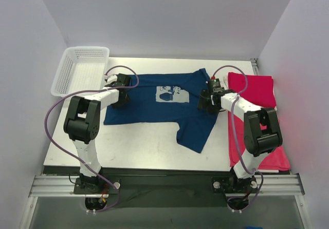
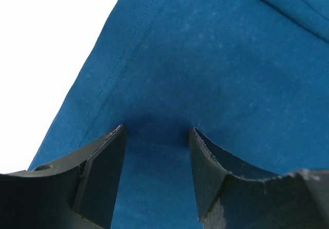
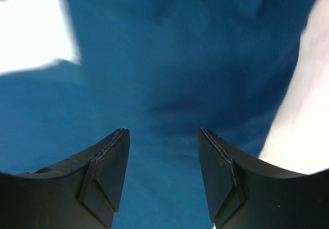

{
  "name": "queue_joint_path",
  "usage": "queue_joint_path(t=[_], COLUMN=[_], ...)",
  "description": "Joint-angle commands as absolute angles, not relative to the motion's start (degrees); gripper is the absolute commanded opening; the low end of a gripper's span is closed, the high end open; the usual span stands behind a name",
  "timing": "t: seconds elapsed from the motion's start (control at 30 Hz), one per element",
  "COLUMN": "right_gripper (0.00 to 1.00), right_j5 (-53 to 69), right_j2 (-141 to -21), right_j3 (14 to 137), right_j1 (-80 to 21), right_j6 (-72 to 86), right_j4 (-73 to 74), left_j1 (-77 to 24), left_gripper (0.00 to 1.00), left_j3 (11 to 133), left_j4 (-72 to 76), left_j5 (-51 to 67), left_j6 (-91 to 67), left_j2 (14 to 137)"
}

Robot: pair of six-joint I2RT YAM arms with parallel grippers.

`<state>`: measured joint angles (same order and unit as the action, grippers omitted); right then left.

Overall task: Fold and stack the t-shirts
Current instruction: Fold the flattened tshirt in 1/3 of the way

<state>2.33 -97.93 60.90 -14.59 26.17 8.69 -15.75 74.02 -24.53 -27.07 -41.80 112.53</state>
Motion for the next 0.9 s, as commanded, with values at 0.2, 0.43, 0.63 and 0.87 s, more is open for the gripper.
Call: queue_joint_path(t=[0.2, 0.43, 0.63, 0.87], right_gripper=[0.53, 0.52, 0.5, 0.49], right_j5=[0.18, -3.95, -5.01, -4.31], right_j2=[-99.93, -95.89, -89.75, -80.17], right_j3=[57.57, 51.69, 44.75, 42.1], right_j1=[-14.15, -13.63, -11.34, -10.02], right_j6=[28.82, 31.2, 32.78, 33.13], right_j4=[17.3, 22.58, 25.4, 28.38], left_j1=[-16.43, -17.58, -17.93, -18.28], left_gripper=[0.7, 0.7, 0.7, 0.7], left_j3=[66.0, 63.29, 56.62, 52.03], left_j4=[-27.41, -28.3, -28.48, -28.92], left_j5=[-24.17, -23.03, -22.06, -21.44], left_j6=[-43.59, -44.12, -45.09, -46.06], left_j2=[108.46, 104.24, 101.43, 93.62])
